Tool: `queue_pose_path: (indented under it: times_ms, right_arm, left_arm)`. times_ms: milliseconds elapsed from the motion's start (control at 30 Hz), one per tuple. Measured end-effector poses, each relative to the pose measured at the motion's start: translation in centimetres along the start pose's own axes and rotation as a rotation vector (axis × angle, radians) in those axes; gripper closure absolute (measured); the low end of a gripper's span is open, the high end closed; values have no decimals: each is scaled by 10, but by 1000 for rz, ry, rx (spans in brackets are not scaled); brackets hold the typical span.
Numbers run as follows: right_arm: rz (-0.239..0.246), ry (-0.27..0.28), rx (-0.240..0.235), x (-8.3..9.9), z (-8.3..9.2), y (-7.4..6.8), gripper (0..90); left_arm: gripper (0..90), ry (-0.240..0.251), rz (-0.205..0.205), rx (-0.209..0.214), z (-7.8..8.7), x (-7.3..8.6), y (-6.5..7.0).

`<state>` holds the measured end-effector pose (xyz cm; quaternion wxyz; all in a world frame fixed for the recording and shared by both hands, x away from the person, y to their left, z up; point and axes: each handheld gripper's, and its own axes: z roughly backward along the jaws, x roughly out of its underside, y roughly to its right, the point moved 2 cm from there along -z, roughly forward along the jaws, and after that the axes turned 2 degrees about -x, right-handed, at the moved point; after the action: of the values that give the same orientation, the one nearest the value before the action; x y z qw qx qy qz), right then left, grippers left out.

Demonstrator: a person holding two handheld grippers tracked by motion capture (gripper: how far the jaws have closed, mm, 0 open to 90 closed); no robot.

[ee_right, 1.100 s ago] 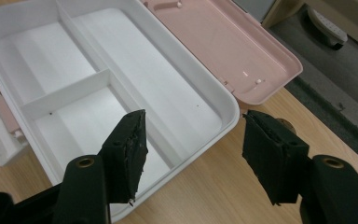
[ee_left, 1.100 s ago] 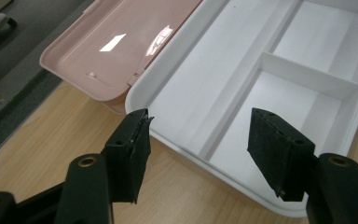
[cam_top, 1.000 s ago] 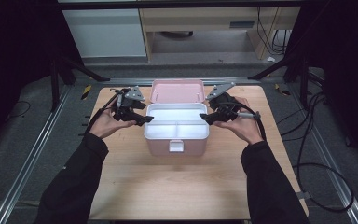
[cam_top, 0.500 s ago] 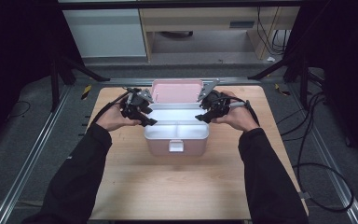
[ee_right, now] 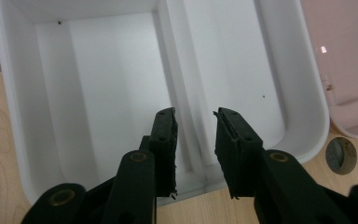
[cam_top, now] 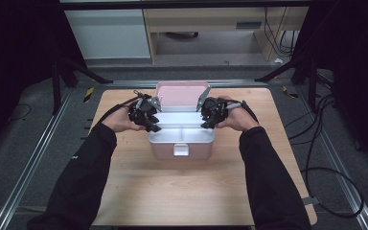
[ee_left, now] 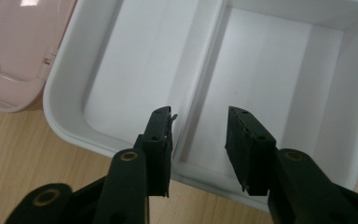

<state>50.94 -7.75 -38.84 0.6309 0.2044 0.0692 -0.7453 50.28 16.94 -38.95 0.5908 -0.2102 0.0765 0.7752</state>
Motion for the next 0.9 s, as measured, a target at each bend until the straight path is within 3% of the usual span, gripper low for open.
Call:
queue_pose_path:
  times_ms: [133, 200, 567, 800, 900]
  right_arm:
    - [11, -41, -14, 0, -4, 2, 733]
    - [25, -76, -28, 1, -8, 3, 770]
    - [31, -93, -78, 0, -10, 8, 836]
    - [34, -117, -102, -3, -11, 10, 845]
    - [30, -123, -113, -3, -11, 11, 848]
  left_arm:
    - [673, -18, -29, 6, -1, -1, -2]
    - [715, -64, -55, 3, -1, -6, -4]
    - [797, -158, -122, 8, -9, -14, -8]
    - [823, -152, -113, 52, -12, -13, -13]
    - [832, -150, -128, 61, -12, -13, -14]
